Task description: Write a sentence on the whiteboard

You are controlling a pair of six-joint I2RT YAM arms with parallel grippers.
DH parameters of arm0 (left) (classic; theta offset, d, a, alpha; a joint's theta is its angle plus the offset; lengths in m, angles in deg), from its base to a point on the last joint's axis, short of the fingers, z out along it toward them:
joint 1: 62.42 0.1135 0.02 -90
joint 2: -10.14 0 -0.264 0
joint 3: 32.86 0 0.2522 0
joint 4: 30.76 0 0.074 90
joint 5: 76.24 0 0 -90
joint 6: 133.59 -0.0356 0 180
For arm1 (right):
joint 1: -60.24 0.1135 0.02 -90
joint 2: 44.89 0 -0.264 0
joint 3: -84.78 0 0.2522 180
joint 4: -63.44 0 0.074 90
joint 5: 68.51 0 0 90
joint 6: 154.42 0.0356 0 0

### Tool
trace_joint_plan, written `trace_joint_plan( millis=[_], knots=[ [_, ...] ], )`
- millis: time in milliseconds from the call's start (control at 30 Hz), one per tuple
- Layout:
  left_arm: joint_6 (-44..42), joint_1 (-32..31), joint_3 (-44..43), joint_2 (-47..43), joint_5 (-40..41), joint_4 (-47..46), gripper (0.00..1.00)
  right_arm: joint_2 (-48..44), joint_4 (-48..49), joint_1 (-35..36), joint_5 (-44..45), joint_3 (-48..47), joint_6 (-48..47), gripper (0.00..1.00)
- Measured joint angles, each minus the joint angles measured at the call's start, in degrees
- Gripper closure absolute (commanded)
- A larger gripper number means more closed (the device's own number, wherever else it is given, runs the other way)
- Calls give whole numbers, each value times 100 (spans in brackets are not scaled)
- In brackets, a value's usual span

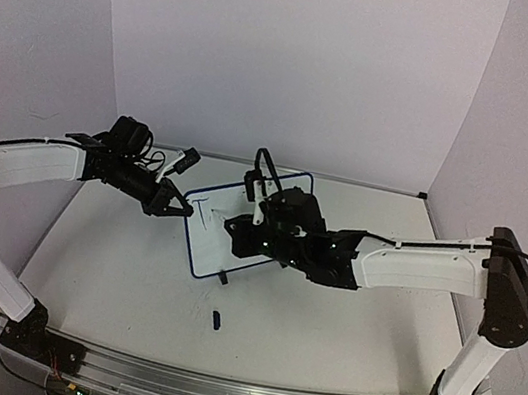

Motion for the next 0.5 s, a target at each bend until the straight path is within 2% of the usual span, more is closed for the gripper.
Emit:
trace_joint_plan(
  millis=[500],
  knots=[
    [2, 0, 0, 0, 2, 0, 100, 179, 28, 0, -249, -55, -85, 100]
  ],
)
